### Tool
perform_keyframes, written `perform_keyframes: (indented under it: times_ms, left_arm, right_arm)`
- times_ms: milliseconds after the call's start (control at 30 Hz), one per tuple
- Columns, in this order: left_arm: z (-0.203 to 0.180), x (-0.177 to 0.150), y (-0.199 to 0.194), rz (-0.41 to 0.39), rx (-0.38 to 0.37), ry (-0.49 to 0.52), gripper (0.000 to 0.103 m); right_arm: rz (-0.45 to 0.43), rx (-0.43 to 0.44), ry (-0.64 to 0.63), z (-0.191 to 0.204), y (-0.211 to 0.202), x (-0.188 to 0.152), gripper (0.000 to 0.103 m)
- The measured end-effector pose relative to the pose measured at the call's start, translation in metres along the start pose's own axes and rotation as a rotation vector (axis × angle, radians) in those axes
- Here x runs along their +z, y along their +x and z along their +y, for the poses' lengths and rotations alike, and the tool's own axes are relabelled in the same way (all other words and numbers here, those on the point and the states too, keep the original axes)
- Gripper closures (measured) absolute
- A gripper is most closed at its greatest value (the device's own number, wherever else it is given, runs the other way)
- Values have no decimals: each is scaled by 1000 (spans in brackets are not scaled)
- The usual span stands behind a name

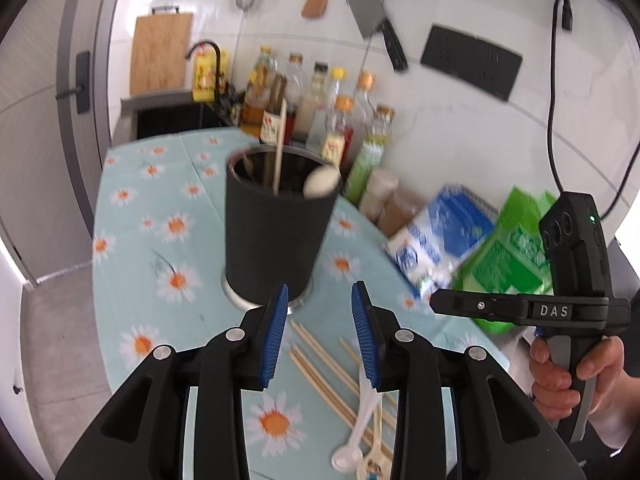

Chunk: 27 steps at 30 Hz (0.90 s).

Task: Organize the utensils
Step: 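Withdraw both grippers from the holder back toward the utensils on the table, then grasp the white plastic spoon with the right gripper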

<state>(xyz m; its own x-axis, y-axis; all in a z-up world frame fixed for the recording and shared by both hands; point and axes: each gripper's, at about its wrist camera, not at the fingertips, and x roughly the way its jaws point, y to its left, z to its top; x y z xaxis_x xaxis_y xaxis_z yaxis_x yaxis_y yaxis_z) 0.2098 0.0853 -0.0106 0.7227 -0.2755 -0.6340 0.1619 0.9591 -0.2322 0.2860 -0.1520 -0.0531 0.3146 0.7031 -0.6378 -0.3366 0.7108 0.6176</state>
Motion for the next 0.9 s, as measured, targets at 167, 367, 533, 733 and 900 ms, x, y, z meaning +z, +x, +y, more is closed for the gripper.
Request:
perform_keyframes:
  times_ms: [167, 367, 533, 733, 900]
  left_arm:
    - [-4, -17, 10, 60, -11, -3, 71]
    - [-10, -40, 22, 137, -39, -12, 71]
    - [-13, -59, 29, 190, -57, -26, 71]
    - [-12, -73, 32, 225, -59, -51, 71]
    - [-11, -76, 31, 233, -55, -60, 71]
  right_arm:
    - [54, 18, 67, -20, 6, -17, 58]
    - [149, 49, 173, -40, 21, -34, 55]
    - [213, 101, 287, -55, 37, -40, 55]
    - [251, 155, 405, -73, 55, -45, 55]
    - [271, 180, 469, -81, 64, -45, 55]
